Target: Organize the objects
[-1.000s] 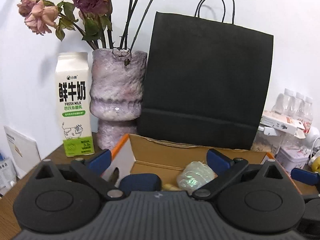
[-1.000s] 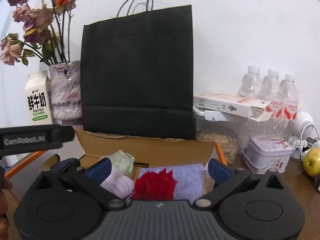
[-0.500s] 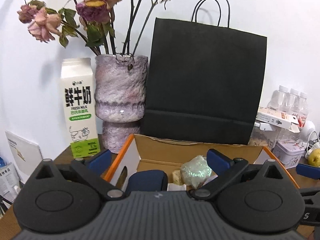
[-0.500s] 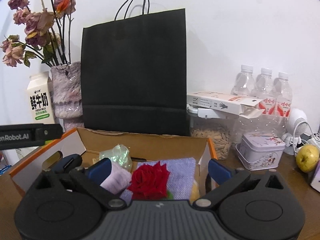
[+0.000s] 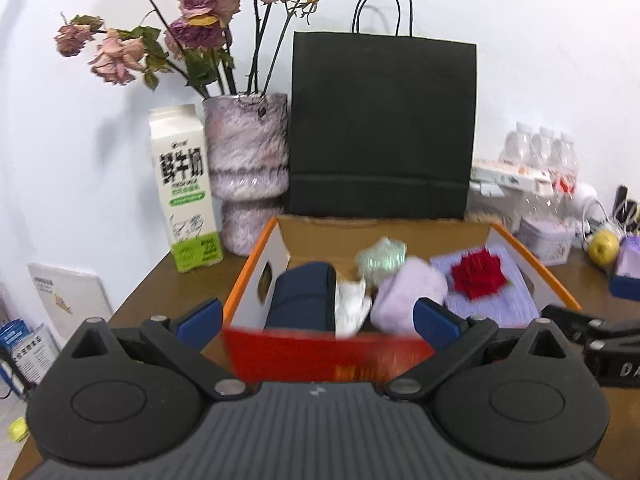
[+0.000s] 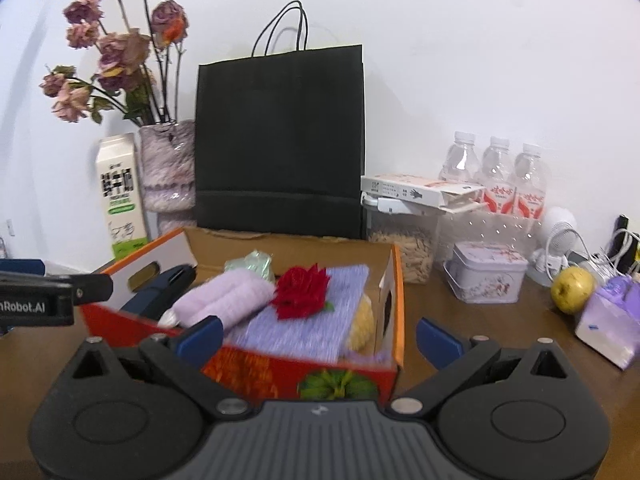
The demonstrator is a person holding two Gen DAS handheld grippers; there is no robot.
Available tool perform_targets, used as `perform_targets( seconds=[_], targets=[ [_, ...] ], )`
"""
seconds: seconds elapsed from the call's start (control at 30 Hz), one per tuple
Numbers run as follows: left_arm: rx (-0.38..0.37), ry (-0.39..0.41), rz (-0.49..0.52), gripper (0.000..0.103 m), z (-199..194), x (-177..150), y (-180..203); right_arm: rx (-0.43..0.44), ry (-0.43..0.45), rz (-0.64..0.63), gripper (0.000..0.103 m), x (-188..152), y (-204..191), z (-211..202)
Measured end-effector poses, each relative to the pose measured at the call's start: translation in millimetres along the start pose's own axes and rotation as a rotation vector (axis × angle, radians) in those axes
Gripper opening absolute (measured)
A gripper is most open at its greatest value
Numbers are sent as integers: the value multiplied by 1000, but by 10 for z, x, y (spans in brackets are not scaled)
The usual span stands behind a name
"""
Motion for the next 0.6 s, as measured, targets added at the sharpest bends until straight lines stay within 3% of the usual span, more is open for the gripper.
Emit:
perform_targets(
  seconds=[0.6],
  targets=[
    [-37, -52, 13, 103, -1678, -1062, 16, 62, -42, 39, 103, -972, -116, -1792]
  ],
)
Point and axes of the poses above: each gripper's, at about its wrist camera, not at the fingertips, and z roughly the way its jaws point, y to its right, x to its top, the point moved 8 cm from there along z, roughly the way its jaws point, and after that the axes turned 10 degrees about -y, right-handed, at the moved point
